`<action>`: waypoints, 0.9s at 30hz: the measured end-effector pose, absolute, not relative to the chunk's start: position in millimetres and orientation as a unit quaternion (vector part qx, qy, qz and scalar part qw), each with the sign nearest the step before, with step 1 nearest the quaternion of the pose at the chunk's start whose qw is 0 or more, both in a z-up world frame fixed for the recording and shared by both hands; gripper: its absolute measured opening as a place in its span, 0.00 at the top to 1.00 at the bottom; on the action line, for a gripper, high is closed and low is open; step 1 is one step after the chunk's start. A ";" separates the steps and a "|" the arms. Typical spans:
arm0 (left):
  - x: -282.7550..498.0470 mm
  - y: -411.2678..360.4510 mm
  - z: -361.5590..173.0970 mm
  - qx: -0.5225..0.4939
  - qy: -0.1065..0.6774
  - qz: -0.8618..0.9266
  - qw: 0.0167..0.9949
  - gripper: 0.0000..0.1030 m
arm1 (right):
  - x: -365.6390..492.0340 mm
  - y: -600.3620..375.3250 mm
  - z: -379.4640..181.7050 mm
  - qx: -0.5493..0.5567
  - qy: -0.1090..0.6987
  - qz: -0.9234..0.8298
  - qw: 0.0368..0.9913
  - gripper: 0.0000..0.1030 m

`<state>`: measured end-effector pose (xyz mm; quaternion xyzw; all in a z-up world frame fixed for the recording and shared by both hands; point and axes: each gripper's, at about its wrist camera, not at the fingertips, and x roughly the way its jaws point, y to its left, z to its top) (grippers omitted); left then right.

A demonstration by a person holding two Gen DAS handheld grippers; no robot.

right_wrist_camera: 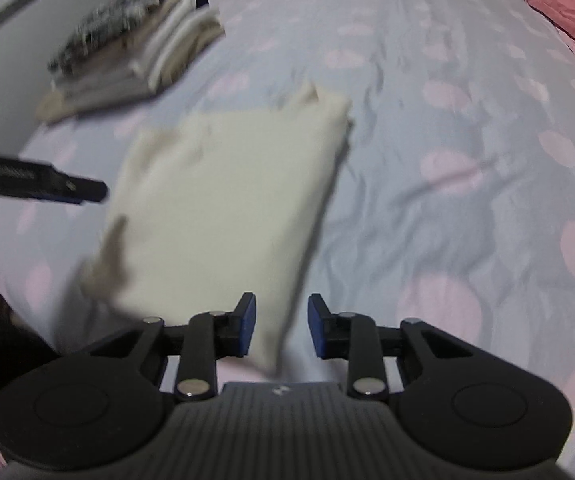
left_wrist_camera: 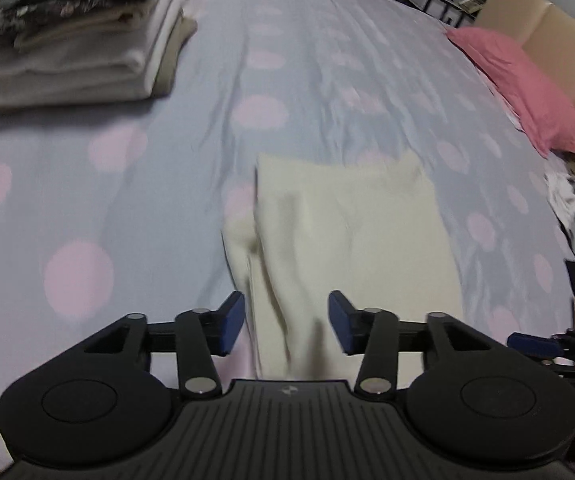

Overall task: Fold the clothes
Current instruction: 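Grasp the folded sweater with both grippers and lift it off the bed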

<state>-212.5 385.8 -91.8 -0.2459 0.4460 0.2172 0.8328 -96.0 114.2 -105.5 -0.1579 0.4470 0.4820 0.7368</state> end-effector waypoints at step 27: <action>-198.0 457.6 -173.2 -0.371 0.395 0.238 0.806 0.41 | 11.0 166.4 -164.3 0.034 0.541 0.464 0.701 0.39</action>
